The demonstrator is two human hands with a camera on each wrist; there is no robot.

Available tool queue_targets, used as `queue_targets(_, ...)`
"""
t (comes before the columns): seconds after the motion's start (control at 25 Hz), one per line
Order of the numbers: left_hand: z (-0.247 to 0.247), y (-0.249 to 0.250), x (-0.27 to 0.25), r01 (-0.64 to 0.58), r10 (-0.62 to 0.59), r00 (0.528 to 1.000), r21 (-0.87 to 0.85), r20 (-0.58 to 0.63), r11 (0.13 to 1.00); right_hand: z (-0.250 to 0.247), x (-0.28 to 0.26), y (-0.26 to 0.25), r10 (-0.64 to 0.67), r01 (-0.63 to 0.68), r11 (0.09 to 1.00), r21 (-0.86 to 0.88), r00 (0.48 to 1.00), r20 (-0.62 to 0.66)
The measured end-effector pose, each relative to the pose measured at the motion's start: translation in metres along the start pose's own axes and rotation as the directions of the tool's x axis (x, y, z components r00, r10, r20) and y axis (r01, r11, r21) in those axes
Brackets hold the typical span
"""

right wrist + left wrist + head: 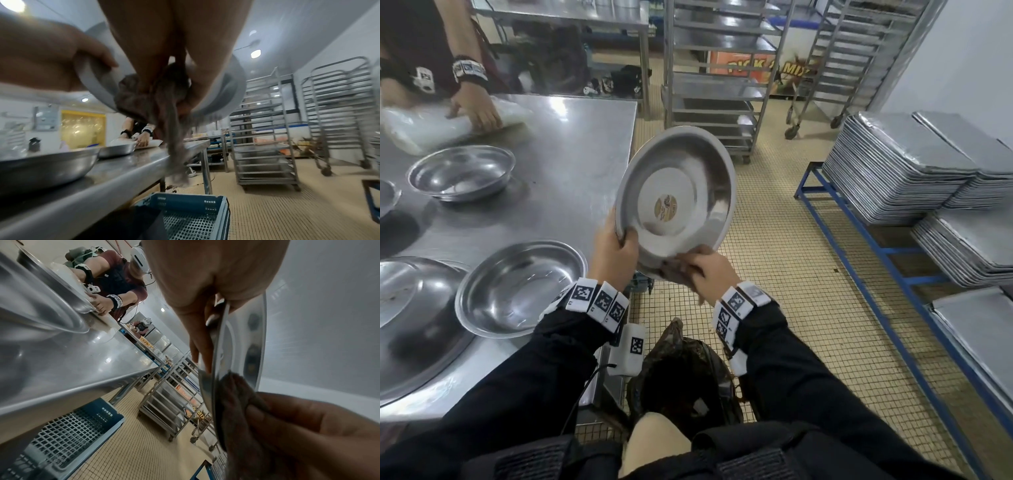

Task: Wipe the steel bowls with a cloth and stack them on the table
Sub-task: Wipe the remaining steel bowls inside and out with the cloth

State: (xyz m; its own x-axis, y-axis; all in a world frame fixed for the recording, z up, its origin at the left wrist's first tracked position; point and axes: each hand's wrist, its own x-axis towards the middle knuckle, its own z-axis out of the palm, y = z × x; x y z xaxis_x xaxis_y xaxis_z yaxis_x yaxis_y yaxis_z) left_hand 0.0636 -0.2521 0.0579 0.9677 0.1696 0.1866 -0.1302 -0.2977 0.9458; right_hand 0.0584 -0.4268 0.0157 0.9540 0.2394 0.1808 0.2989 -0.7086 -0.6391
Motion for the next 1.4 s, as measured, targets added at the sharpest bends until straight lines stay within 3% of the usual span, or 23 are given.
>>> queue_targets(0.08,0.003,-0.005,0.002,0.009,-0.011,0.999,-0.044,-0.035,0.999,0.009,-0.004,-0.012,0.182,-0.146,0.977,0.157,0.952,-0.248)
queue_targets(0.12,0.005,-0.004,0.003,0.022,-0.026,0.998,-0.087,-0.056,0.996,0.015,-0.005,-0.020,0.214,-0.130,0.963,0.238,0.904,-0.370)
queue_targets(0.2,0.007,0.002,0.006,0.051,-0.068,0.994,-0.196,-0.081,0.979,0.027,-0.004,-0.036,0.045,0.050,0.982,0.183,0.875,-0.482)
queue_targets(0.28,0.006,0.010,0.010,0.046,-0.075,0.992,-0.266,-0.100,0.963,0.033,-0.001,-0.043,-0.150,0.193,0.979,0.072,0.909,-0.389)
queue_targets(0.4,-0.001,0.014,0.018,0.013,-0.047,0.992,-0.279,-0.113,0.960,0.027,0.006,-0.023,-0.203,0.170,0.972,-0.160,0.954,-0.219)
queue_targets(0.52,-0.003,0.013,0.019,0.008,-0.033,0.994,-0.239,-0.101,0.971,0.015,0.009,0.002,-0.072,0.004,0.926,-0.377,0.983,-0.167)
queue_targets(0.6,0.000,0.014,0.015,-0.002,-0.023,0.994,-0.226,-0.104,0.974,0.019,0.007,-0.010,0.001,-0.049,0.961,-0.274,0.985,-0.175)
queue_targets(0.72,0.001,0.017,0.014,-0.025,-0.006,0.989,-0.208,-0.146,0.978,0.038,0.001,-0.045,-0.036,0.037,0.999,0.003,0.992,-0.125)
queue_targets(0.8,0.000,0.020,0.013,-0.014,-0.012,0.991,-0.190,-0.136,0.982,0.035,0.003,-0.043,-0.003,0.008,0.999,0.034,0.990,-0.143)
queue_targets(0.88,-0.001,0.020,0.011,0.008,-0.030,0.992,-0.182,-0.122,0.983,0.023,0.011,-0.019,0.110,-0.128,0.987,-0.095,0.978,-0.176)
queue_targets(1.0,0.000,0.018,0.003,0.068,-0.079,0.995,-0.168,-0.056,0.983,0.006,0.016,0.011,0.283,-0.340,0.897,-0.282,0.932,-0.224)
queue_targets(1.08,0.002,0.014,-0.003,0.117,-0.118,0.993,-0.205,0.010,0.972,-0.004,0.017,0.017,0.328,-0.408,0.895,-0.179,0.876,-0.354)
queue_targets(1.16,-0.001,0.011,-0.006,0.162,-0.146,0.986,-0.223,0.085,0.961,-0.019,0.018,0.016,0.404,-0.420,0.903,0.088,0.764,-0.503)
queue_targets(1.24,-0.005,0.007,-0.005,0.205,-0.171,0.973,-0.227,0.157,0.952,-0.035,0.013,0.018,0.492,-0.399,0.870,0.290,0.661,-0.566)
queue_targets(1.28,-0.008,0.005,-0.003,0.225,-0.183,0.966,-0.239,0.184,0.945,-0.041,0.009,0.019,0.512,-0.387,0.859,0.335,0.648,-0.564)
queue_targets(1.4,-0.016,0.003,0.004,0.287,-0.220,0.944,-0.285,0.244,0.915,-0.046,0.002,0.021,0.567,-0.348,0.809,0.474,0.674,-0.473)
